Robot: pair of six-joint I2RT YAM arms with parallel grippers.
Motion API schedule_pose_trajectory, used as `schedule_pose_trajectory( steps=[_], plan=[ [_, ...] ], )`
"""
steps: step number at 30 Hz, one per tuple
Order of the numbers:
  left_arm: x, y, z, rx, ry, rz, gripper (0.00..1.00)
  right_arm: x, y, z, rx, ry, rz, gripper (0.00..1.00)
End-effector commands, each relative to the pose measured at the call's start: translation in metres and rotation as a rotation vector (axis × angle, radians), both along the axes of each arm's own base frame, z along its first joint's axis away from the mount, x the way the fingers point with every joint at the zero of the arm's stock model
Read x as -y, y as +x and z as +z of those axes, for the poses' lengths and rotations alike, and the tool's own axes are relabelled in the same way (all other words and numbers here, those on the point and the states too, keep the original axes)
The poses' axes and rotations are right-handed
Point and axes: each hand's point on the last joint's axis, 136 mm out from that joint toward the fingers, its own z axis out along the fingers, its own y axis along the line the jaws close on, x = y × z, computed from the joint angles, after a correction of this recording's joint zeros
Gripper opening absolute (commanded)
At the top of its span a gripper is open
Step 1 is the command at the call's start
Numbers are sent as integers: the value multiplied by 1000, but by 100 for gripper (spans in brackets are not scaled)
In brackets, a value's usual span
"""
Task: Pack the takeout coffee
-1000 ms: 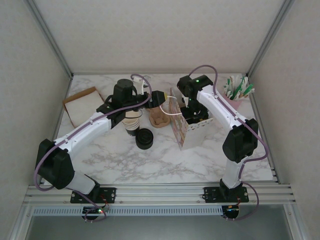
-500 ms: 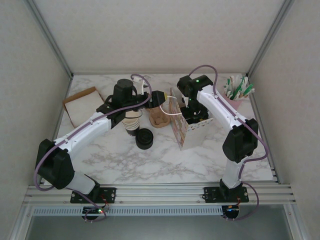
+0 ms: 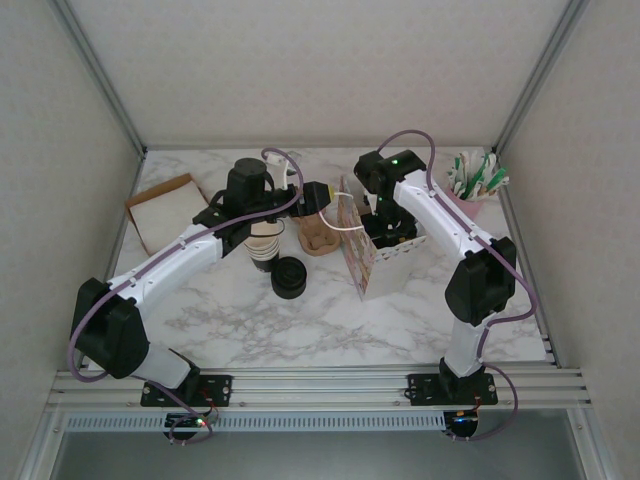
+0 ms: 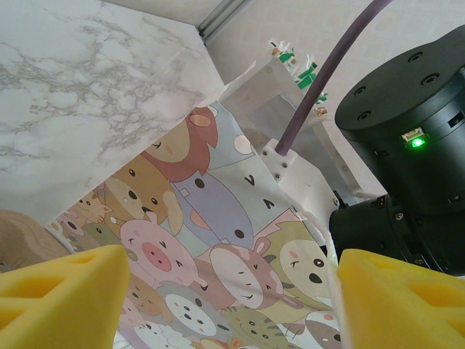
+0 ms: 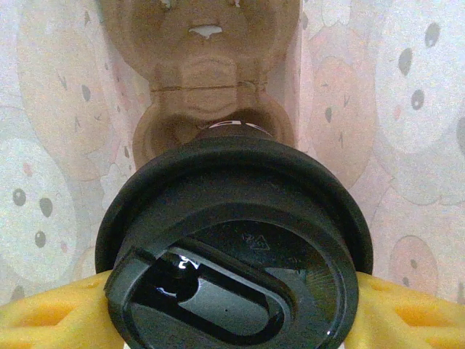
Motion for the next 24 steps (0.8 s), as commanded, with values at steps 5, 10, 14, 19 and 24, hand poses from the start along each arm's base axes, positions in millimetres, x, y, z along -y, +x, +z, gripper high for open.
schedule_pose_trajectory(
  steps=[5, 10, 14, 19, 24],
  plan=[
    [2, -4, 15, 38, -8, -10, 75, 1, -5, 0, -21, 8, -5, 69],
    [2, -3, 14, 37, -7, -10, 75, 0, -5, 0, -20, 11, -5, 69],
    [2, -3, 14, 37, -7, -10, 75, -1, -5, 1, -21, 16, -5, 69],
    [3, -3, 14, 36, -7, -12, 76, -1, -4, 0, -20, 18, -5, 69],
    [3, -3, 13, 34, -7, -11, 76, -2, -4, 0, -22, 19, -4, 69]
  ],
)
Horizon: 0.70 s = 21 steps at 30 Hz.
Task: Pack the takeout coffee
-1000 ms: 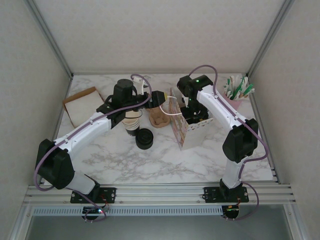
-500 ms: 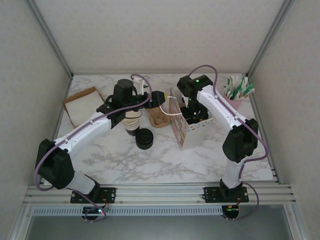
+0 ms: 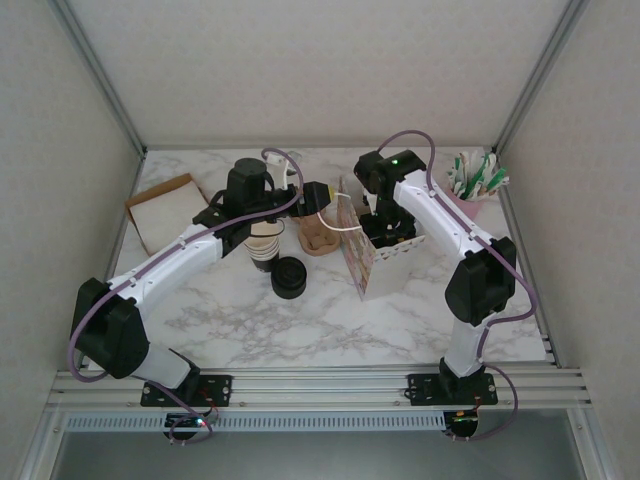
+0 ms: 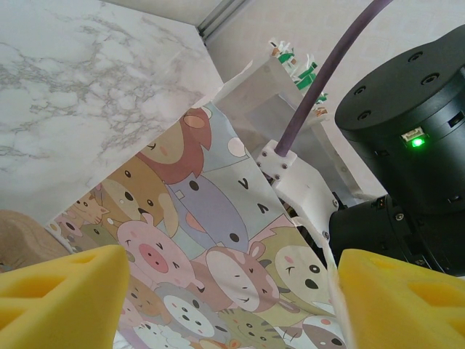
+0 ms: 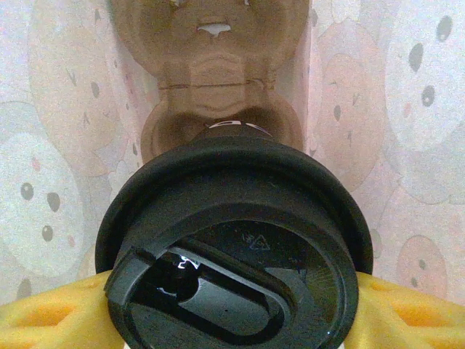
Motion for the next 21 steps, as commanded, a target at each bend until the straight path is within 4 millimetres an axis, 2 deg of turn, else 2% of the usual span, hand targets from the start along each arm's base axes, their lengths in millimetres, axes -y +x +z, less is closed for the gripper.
schedule_pose_trajectory(
  steps=[1, 21],
  plan=[
    [3, -3, 13, 34, -7, -12, 76, 1, -3, 0, -13, 3, -4, 69],
    [3, -3, 13, 35, -7, -12, 75, -3, -4, -3, -25, 18, 1, 69]
  ],
)
